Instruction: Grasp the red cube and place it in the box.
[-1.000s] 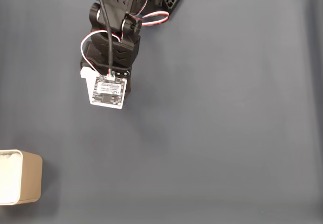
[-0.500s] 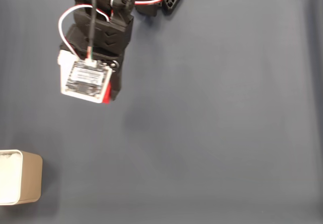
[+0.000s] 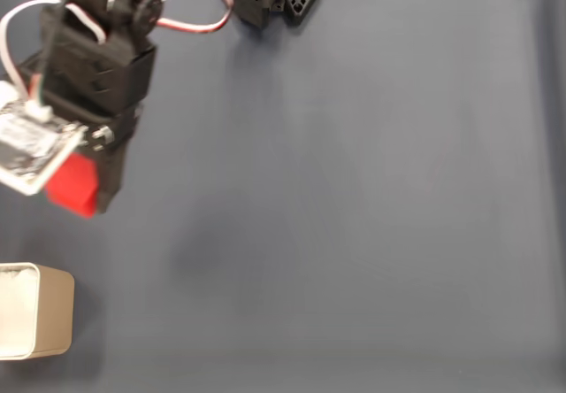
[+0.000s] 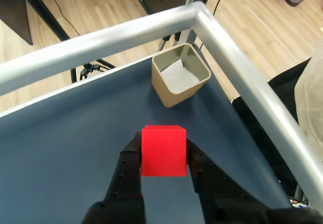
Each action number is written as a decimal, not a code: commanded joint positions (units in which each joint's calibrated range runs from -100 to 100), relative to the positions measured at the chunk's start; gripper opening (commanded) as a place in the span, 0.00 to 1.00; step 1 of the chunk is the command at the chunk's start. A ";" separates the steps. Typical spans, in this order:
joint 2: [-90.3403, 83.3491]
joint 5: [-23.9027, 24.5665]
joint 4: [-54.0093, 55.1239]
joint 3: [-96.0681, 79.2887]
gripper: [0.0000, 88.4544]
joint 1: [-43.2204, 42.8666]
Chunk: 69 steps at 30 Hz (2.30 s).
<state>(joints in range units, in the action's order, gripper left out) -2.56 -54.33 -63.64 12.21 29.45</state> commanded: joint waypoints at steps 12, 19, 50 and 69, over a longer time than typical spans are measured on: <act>18.51 1.17 2.09 29.95 0.00 0.24; 24.75 1.22 4.55 36.70 0.00 -0.62; 44.94 2.88 17.99 50.75 0.02 1.87; 45.80 2.69 19.30 50.48 0.02 4.07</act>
<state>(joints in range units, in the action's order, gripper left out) 44.85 -51.75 -45.58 59.40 32.79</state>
